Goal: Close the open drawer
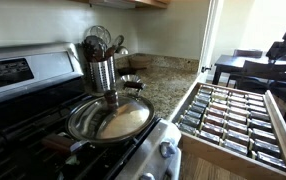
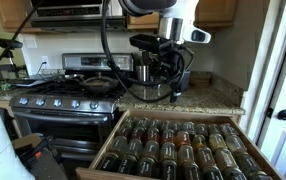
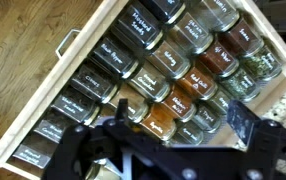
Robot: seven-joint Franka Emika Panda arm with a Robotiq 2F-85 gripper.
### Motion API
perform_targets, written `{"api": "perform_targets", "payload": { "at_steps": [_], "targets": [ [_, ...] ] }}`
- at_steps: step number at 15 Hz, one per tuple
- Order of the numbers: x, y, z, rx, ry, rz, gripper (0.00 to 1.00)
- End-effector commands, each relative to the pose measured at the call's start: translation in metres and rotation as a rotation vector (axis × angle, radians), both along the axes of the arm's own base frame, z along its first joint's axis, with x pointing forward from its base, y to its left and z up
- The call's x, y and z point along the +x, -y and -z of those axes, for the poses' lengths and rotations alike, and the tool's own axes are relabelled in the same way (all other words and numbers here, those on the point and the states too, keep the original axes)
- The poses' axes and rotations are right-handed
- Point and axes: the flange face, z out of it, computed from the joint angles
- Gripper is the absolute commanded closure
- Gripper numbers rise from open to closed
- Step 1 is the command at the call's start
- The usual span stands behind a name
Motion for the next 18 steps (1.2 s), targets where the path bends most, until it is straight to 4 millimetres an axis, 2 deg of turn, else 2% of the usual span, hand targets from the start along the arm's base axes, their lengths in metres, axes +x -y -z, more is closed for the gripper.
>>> {"api": "perform_targets", "payload": {
  "at_steps": [1,2,4,9,11,18],
  "targets": [
    [-0.003,0.029,0.029,-0.007,-0.031,0.026,0.0],
    [-0.005,0.018,0.019,-0.003,-0.025,0.03,0.0],
    [-0.006,0.025,0.032,-0.002,-0.049,0.032,0.0],
    [-0.002,0.026,0.032,-0.006,-0.05,0.03,0.0],
    [-0.003,0.033,0.037,0.003,-0.03,0.062,0.0],
    [-0.019,0.086,0.078,0.079,-0.046,0.263,0.0]
  ]
}}
